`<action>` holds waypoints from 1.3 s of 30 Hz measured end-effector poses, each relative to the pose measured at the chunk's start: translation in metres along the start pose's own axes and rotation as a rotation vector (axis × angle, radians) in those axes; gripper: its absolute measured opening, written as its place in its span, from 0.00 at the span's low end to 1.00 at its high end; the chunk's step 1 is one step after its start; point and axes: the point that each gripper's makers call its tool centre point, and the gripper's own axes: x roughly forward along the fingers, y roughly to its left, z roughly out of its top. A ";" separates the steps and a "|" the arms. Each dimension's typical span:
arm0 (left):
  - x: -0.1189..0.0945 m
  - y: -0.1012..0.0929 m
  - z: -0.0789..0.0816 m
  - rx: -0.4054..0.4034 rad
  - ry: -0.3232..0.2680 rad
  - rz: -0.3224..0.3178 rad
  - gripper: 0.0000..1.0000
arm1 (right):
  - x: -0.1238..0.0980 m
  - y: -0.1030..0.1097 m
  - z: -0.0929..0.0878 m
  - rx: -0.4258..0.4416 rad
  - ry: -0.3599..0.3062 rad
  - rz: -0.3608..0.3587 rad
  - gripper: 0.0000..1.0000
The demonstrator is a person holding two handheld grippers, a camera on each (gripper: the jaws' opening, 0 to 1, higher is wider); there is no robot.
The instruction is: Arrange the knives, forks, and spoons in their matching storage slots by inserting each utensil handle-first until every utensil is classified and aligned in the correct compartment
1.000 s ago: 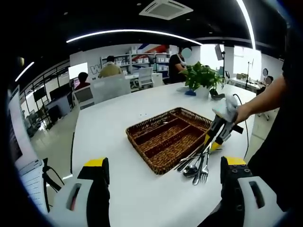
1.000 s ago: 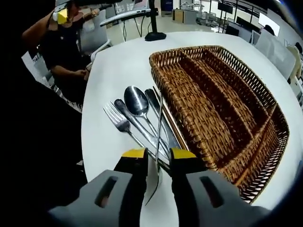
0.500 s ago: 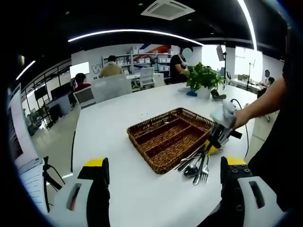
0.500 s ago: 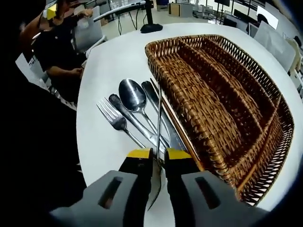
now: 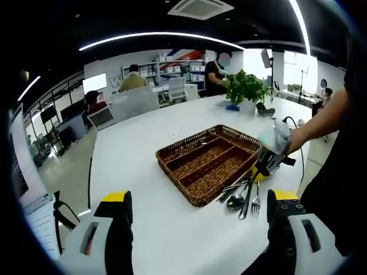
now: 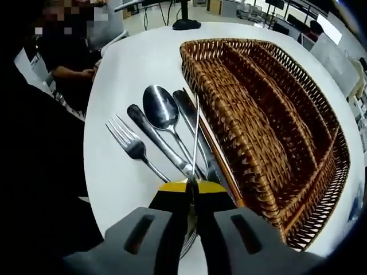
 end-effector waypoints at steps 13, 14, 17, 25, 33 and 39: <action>0.010 0.013 0.002 -0.003 -0.005 -0.041 1.00 | -0.016 -0.004 0.004 -0.127 0.013 -0.046 0.00; 0.011 0.013 0.003 -0.001 -0.007 -0.051 1.00 | -0.019 -0.004 0.005 -0.136 0.011 -0.043 0.00; 0.014 0.016 0.004 0.007 -0.005 -0.070 1.00 | -0.027 -0.002 0.011 -0.167 0.005 -0.049 0.00; 0.020 0.018 0.008 -0.001 -0.003 -0.116 1.00 | -0.059 0.005 0.029 -0.220 0.005 -0.063 0.00; 0.029 0.014 0.023 0.025 -0.033 -0.164 1.00 | -0.100 -0.008 0.045 -0.286 -0.003 -0.112 0.00; 0.034 0.014 0.033 0.007 -0.042 -0.148 1.00 | -0.143 -0.016 0.062 -0.308 -0.040 -0.128 0.00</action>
